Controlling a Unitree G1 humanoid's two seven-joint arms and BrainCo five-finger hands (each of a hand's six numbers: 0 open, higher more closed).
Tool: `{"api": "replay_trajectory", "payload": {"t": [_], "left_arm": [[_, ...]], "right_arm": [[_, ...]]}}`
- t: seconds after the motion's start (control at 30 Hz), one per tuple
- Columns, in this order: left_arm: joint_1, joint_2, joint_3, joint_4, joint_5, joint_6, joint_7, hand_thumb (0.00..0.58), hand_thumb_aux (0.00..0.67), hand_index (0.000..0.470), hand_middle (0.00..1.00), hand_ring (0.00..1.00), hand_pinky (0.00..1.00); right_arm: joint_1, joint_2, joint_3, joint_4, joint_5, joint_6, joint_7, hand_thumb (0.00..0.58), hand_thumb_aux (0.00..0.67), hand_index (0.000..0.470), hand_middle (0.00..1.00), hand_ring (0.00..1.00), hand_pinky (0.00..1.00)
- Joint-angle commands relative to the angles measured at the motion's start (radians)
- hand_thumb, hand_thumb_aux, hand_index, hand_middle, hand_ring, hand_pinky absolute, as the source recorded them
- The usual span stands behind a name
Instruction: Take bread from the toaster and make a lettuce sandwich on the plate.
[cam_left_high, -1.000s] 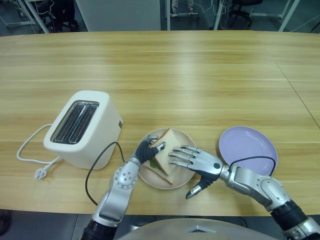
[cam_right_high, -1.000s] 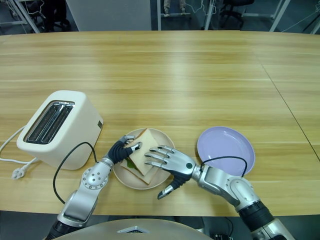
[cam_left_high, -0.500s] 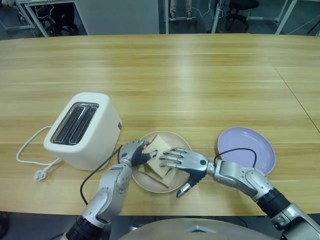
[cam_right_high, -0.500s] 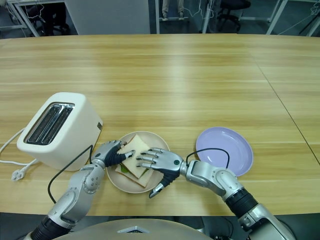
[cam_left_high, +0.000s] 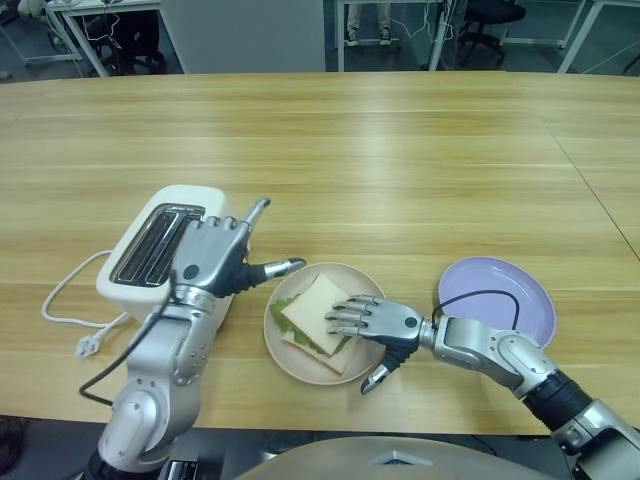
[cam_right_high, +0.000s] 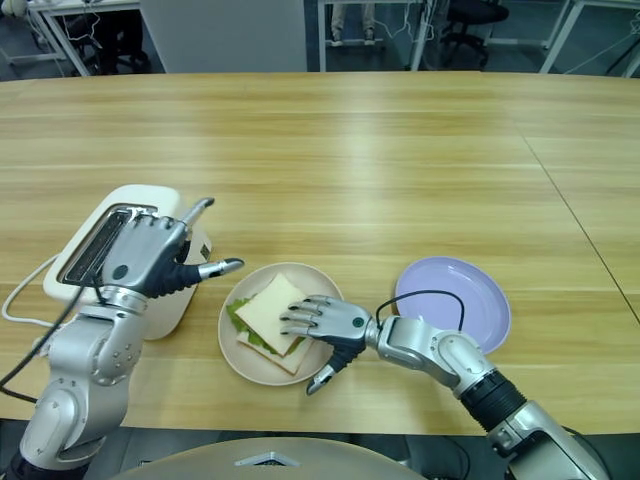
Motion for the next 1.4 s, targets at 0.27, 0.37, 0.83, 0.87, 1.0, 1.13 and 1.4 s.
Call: {"api": "replay_trajectory", "payload": {"t": [0.27, 0.37, 0.83, 0.87, 1.0, 1.13, 1.4], "left_arm": [[0.150, -0.066, 0.097, 0.014, -0.126, -0.153, 0.033, 0.096, 0.058, 0.040, 0.00, 0.00, 0.00], [0.188, -0.064, 0.108, 0.025, -0.176, -0.198, 0.022, 0.573, 0.596, 0.409, 0.00, 0.00, 0.00], [0.413, 0.068, 0.042, 0.059, -0.284, -0.469, -0.125, 0.580, 0.670, 0.460, 1.00, 1.00, 1.00], [0.419, 0.080, 0.024, 0.067, -0.284, -0.484, -0.143, 0.580, 0.670, 0.460, 1.00, 1.00, 1.00], [0.422, 0.095, -0.042, 0.106, -0.249, -0.511, -0.184, 0.580, 0.670, 0.460, 1.00, 1.00, 1.00], [0.356, 0.076, -0.112, 0.173, -0.179, -0.506, -0.203, 0.580, 0.670, 0.460, 1.00, 1.00, 1.00], [0.185, 0.009, -0.266, 0.380, -0.034, -0.514, -0.176, 0.580, 0.670, 0.460, 1.00, 1.00, 1.00]], "right_arm": [[0.040, -0.048, -0.069, 0.020, 0.059, 0.062, 0.000, 0.000, 0.000, 0.000, 0.00, 0.00, 0.00], [0.088, -0.028, -0.132, -0.073, 0.199, 0.064, 0.001, 0.000, 0.000, 0.000, 0.00, 0.00, 0.00], [0.518, -0.123, -0.301, -0.551, 0.714, 0.209, 0.291, 0.580, 0.670, 0.460, 0.63, 0.63, 0.63], [0.549, -0.130, -0.291, -0.551, 0.698, 0.204, 0.303, 0.580, 0.670, 0.460, 0.64, 0.64, 0.64], [0.616, -0.117, -0.250, -0.525, 0.621, 0.216, 0.329, 0.580, 0.670, 0.460, 0.99, 0.99, 0.99], [0.624, -0.078, -0.190, -0.467, 0.563, 0.258, 0.362, 0.580, 0.670, 0.460, 1.00, 1.00, 1.00], [0.485, 0.025, -0.138, -0.301, 0.448, 0.318, 0.350, 0.580, 0.670, 0.460, 1.00, 1.00, 1.00]]}}
